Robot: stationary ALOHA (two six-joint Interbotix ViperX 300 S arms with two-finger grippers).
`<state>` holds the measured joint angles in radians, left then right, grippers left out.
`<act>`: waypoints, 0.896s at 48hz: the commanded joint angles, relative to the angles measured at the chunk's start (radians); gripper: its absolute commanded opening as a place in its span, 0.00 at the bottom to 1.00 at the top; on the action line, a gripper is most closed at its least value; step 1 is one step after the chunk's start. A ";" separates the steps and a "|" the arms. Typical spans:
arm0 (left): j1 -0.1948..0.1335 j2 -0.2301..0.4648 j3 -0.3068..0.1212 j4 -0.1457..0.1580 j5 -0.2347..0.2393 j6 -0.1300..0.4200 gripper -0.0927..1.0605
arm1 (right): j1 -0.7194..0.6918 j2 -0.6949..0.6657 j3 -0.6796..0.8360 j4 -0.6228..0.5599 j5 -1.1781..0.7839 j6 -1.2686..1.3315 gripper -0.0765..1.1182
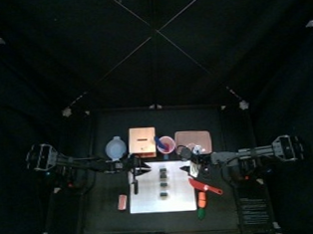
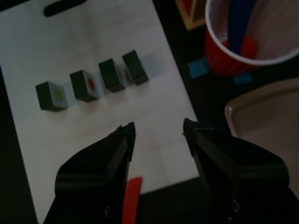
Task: Place sushi on board then cut the sushi with the knife then place the pieces on the plate
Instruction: Place the 4 sushi pieces on the plate
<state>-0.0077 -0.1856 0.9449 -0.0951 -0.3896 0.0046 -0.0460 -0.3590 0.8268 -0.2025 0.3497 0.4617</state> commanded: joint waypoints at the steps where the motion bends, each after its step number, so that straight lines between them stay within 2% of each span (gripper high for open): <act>1: 0.009 -0.028 0.003 0.000 -0.011 0.002 0.60 | -0.009 0.057 -0.046 -0.005 -0.075 -0.003 0.76; 17: 0.023 -0.043 0.043 0.000 -0.011 0.002 0.60 | 0.000 0.233 -0.140 -0.091 -0.135 -0.008 0.76; 31: 0.026 -0.043 0.055 0.000 -0.011 -0.002 0.60 | 0.002 0.350 -0.218 -0.130 -0.135 -0.011 0.76; 43: 0.029 -0.043 0.063 0.000 -0.011 0.000 0.60 | 0.002 0.396 -0.236 -0.130 -0.135 -0.011 0.76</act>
<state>0.0169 -0.2178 1.0186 -0.0951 -0.3912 0.0031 -0.0460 0.0537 0.6167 -0.3329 0.2209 0.4525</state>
